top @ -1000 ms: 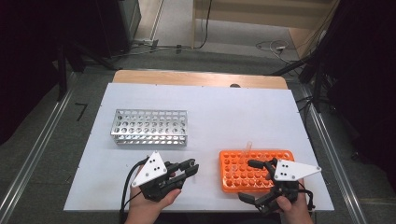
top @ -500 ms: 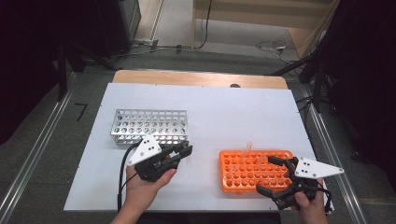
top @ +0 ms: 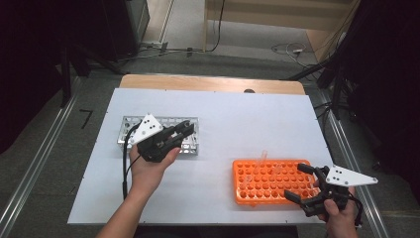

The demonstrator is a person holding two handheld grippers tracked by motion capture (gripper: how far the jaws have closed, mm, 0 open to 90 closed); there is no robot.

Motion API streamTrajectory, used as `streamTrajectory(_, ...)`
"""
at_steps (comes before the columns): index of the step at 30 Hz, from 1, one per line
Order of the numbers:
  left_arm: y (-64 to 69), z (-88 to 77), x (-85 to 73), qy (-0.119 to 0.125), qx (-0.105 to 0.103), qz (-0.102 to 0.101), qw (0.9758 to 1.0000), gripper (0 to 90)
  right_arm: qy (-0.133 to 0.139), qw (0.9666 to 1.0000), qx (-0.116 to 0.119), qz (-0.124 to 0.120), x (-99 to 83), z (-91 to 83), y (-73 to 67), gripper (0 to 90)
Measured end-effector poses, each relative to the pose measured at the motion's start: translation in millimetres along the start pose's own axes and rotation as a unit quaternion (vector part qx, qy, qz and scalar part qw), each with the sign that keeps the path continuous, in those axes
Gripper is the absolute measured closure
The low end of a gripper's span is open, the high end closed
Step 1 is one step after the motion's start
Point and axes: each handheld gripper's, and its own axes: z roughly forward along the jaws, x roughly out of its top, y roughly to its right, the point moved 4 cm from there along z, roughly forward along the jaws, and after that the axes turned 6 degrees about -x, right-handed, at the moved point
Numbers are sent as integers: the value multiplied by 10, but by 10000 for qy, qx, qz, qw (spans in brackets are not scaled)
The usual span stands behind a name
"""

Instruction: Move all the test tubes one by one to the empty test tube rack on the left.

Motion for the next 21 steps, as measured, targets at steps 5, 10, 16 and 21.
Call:
streamTrajectory(5,-179,143,37,67,154,-58,9998,759,7,10000,-71,68,-34,-15,73,0)
streamTrajectory(10,-341,288,38,123,380,-135,9991,759,-18,9999,-123,98,-58,-21,109,0)
streamTrajectory(16,-501,444,20,187,650,-207,9975,759,-11,9998,-132,153,-74,-24,130,0)
streamTrajectory(21,-603,552,30,191,867,-264,9957,759,-11,9998,-139,174,-79,-30,139,0)
